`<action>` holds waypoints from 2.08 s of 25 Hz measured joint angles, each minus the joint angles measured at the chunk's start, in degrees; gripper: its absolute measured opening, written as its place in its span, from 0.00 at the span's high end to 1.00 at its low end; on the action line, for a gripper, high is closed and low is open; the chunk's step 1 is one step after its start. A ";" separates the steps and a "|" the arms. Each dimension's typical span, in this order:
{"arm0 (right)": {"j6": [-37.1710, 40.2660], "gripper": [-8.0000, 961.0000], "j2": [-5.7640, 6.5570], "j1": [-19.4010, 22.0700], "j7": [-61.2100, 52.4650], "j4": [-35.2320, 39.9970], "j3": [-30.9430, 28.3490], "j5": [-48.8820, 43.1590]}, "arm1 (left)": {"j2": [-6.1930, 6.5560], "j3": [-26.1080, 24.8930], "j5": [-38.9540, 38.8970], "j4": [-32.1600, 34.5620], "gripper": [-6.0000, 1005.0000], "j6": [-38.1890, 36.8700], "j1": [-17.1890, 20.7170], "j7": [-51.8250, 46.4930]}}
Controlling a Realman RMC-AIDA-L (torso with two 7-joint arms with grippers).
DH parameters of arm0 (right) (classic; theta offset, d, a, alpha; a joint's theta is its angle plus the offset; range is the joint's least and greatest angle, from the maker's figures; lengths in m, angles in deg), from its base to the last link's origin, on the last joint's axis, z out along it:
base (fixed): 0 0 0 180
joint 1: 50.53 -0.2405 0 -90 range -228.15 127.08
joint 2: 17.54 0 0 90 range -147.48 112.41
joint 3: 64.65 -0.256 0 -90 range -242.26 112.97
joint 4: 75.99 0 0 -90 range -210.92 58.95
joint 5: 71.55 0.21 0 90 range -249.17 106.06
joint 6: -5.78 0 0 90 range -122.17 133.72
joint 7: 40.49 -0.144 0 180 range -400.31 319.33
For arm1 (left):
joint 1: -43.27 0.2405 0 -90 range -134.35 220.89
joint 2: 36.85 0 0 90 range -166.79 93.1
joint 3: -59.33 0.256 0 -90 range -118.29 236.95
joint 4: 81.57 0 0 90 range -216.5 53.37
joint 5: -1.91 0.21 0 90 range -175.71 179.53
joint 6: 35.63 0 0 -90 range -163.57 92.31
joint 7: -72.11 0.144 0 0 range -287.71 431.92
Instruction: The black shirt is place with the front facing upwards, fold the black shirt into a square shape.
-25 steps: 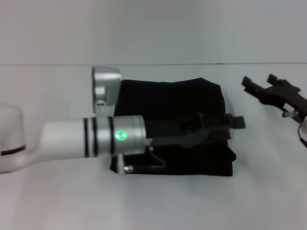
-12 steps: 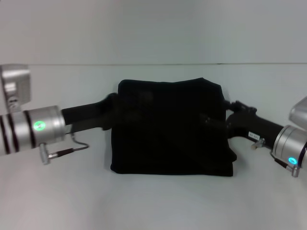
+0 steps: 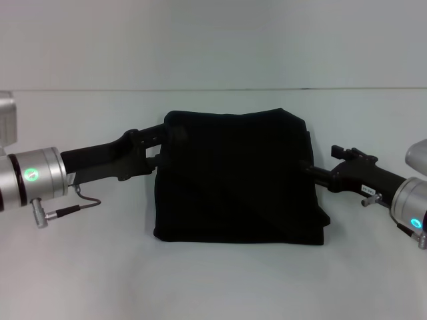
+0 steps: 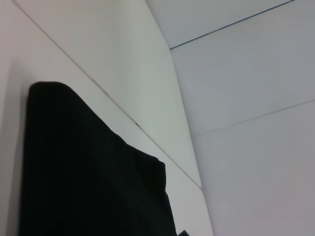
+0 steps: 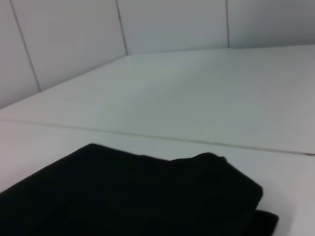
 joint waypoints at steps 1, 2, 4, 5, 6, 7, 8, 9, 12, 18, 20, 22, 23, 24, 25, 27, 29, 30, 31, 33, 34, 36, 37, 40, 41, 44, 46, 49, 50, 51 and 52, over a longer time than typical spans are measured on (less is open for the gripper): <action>0.12 0.05 0.02 0.06 0.00 0.02 -0.38 0.01 | 0.10 0.01 0.02 0.00 0.11 0.12 0.01 -0.11; 0.48 0.05 0.06 0.19 -0.03 0.02 -1.21 0.01 | 0.18 0.01 0.04 0.00 0.11 0.29 0.01 -0.33; 1.74 0.05 0.20 0.63 -0.75 0.25 -3.02 0.02 | 0.39 0.06 0.10 0.00 0.11 0.59 0.10 -0.87; 2.62 0.05 0.29 0.95 -1.93 0.63 -3.76 0.01 | 0.49 0.09 0.11 0.00 0.11 0.51 0.17 -1.04; 3.54 0.05 0.43 1.38 -4.01 1.35 -4.47 0.02 | 0.60 0.13 0.13 0.00 0.11 0.20 0.24 -1.11; 4.28 0.05 0.57 1.80 -7.63 2.50 -4.66 -0.07 | 0.70 0.21 0.13 0.03 0.11 -0.39 0.29 -1.00; 4.75 0.05 0.77 2.08 -12.02 3.58 -4.62 -0.28 | 1.17 0.51 0.14 0.26 0.11 -3.51 0.44 0.94; 4.99 0.05 1.09 2.21 -17.64 4.71 -4.29 -0.81 | 1.17 0.51 0.14 0.26 0.11 -3.51 0.44 0.94; 5.26 0.05 3.12 1.47 -34.60 6.49 -2.21 -4.58 | 2.05 0.82 0.28 1.01 0.11 -11.38 1.08 9.37; 7.49 0.05 7.08 -2.02 -63.25 6.88 1.76 -11.99 | 0.98 2.73 4.44 7.94 0.12 -16.33 5.29 24.78; 7.88 0.05 7.46 -2.81 -69.02 6.90 2.10 -12.59 | -0.13 2.35 5.07 10.32 0.12 -15.75 7.36 30.60; 7.96 0.05 7.32 -3.24 -72.06 6.91 2.02 -12.52 | -0.68 1.32 4.76 11.55 0.12 -15.51 8.88 34.95; 7.75 0.05 7.15 -3.43 -73.31 6.92 1.80 -12.33 | -0.88 0.38 4.55 12.03 0.12 -15.63 9.77 37.25; 7.60 0.05 6.96 -3.62 -74.38 6.91 1.66 -12.17 | -0.96 -0.41 4.44 12.27 0.12 -15.95 10.24 38.99; 7.03 0.05 6.84 -3.91 -75.65 6.88 1.55 -12.01 | -1.00 -1.24 4.42 12.42 0.12 -16.30 10.83 40.73; 6.01 0.05 6.58 -4.57 -77.88 6.43 1.50 -11.90 | -0.89 -2.67 4.40 12.52 0.12 -16.70 11.80 43.87; 4.75 0.05 6.23 -5.10 -80.13 6.17 1.59 -11.88 | -0.88 -4.54 4.42 12.69 0.12 -16.80 12.82 46.67; 4.19 0.05 6.05 -5.26 -81.07 6.14 1.67 -11.88 | -0.88 -4.54 4.42 12.69 0.12 -16.80 12.82 46.67; 3.63 0.05 5.81 -5.39 -82.16 6.14 1.79 -11.88 | -0.88 -5.19 4.48 12.82 0.12 -16.83 13.08 47.30; 2.71 0.05 5.49 -5.46 -83.91 6.13 1.82 -11.88 | -0.88 -5.69 4.78 12.88 0.12 -16.78 13.48 48.16; 2.12 0.05 5.32 -5.46 -84.91 6.13 1.73 -11.87 | -0.90 -5.73 5.12 12.87 0.12 -16.63 13.79 48.81; 1.23 0.05 5.15 -5.36 -86.28 6.12 1.62 -11.87 | -0.95 -5.73 5.88 12.83 0.12 -15.77 14.42 50.11; 0.97 0.05 5.11 -5.25 -86.98 6.12 1.57 -11.85 | -1.04 -5.79 6.28 12.78 0.12 -15.32 14.86 50.86; 0.72 0.05 4.99 -4.80 -88.69 5.98 1.20 -11.68 | -1.30 -6.01 6.78 12.74 0.13 -14.37 16.06 52.90; 0.71 0.05 4.99 -4.65 -89.00 5.81 0.93 -11.59 | -1.41 -6.06 6.82 12.69 0.13 -14.27 16.36 53.42; 0.76 0.05 4.98 -4.33 -89.21 5.39 0.30 -11.15 | -1.88 -6.06 6.83 12.50 0.13 -14.13 17.06 54.94; 0.90 0.05 4.82 -4.30 -89.22 5.32 0.16 -10.97 | -2.12 -6.06 6.83 12.49 0.13 -14.09 17.33 55.73; 0.82 0.05 4.29 -4.30 -89.24 5.31 -0.01 -10.96 | -2.26 -6.35 6.86 12.26 0.13 -13.87 17.79 56.95; 0.52 0.05 4.04 -4.34 -89.24 5.31 -0.21 -10.96 | -2.27 -6.49 6.88 12.17 0.13 -13.77 17.97 57.28; 0.25 0.05 3.80 -4.44 -89.24 5.31 -0.36 -10.96 | -2.27 -6.49 6.88 12.17 0.13 -13.77 17.97 57.28; -0.18 0.05 3.55 -4.68 -89.24 5.29 -0.37 -10.96 | -2.30 -6.63 6.87 12.17 0.13 -13.66 18.46 57.75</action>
